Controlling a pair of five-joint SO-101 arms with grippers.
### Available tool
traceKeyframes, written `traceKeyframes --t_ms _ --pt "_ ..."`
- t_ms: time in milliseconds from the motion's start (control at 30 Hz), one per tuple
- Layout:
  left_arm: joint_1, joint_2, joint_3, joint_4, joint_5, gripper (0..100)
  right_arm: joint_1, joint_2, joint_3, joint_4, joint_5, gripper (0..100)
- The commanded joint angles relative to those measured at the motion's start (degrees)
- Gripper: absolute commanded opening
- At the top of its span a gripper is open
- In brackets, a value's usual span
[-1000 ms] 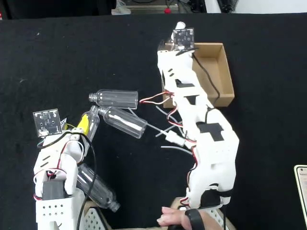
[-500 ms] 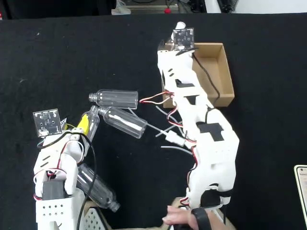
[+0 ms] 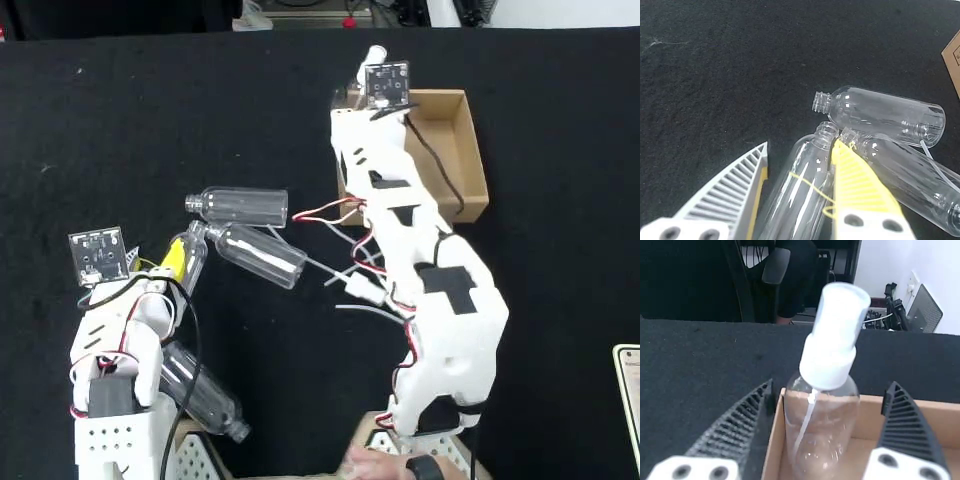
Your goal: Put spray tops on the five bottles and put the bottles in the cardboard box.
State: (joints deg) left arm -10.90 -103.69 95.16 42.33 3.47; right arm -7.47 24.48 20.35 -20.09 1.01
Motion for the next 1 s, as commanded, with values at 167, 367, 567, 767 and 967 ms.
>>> traceKeyframes --t_ms 167,367,567,767,967 --pt "0.2 -0.3 -0.9 -1.4 0.1 20 0.7 -4.2 0.4 0.2 0.1 31.9" --pt "0.0 -0.3 -0.9 -1.3 0.1 20 0.4 -6.9 3.7 -0.1 0.1 31.9" --pt "-0.1 -0.3 -0.9 -1.3 0.1 20 0.7 -13.5 9.7 -0.1 0.1 31.9" --pt "-0.1 -0.3 -0.9 -1.4 0.1 20 0.7 -15.2 11.9 0.0 0.1 31.9" --pt "-0.2 -0.3 -1.2 -1.1 0.1 20 0.8 -18.8 16.5 0.3 0.1 31.9"
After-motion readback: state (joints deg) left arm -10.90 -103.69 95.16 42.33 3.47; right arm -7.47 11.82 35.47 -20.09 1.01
